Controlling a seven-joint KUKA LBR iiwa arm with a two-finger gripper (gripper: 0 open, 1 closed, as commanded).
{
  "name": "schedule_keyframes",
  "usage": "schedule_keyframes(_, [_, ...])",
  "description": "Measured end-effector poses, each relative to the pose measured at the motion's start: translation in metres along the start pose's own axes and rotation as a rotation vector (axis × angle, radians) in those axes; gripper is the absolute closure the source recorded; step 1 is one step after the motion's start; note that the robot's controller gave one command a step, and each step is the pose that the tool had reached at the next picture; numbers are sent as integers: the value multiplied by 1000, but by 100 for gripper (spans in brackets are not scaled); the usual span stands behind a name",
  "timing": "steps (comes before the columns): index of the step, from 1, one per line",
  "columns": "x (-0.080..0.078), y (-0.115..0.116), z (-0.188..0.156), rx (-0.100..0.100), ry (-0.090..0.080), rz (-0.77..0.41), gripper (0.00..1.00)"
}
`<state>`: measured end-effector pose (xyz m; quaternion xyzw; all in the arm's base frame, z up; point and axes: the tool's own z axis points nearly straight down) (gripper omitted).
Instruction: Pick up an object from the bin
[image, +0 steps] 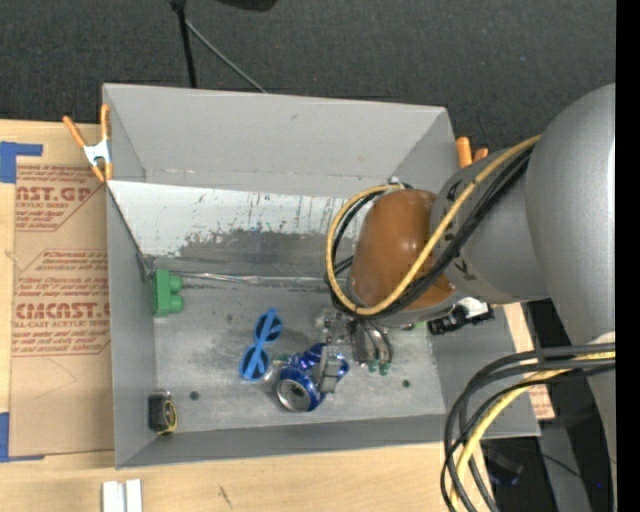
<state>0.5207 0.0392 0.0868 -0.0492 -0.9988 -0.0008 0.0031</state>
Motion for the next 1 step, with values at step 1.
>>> schedule_keyframes(1, [2, -19, -183, -1, -16, 9, 100])
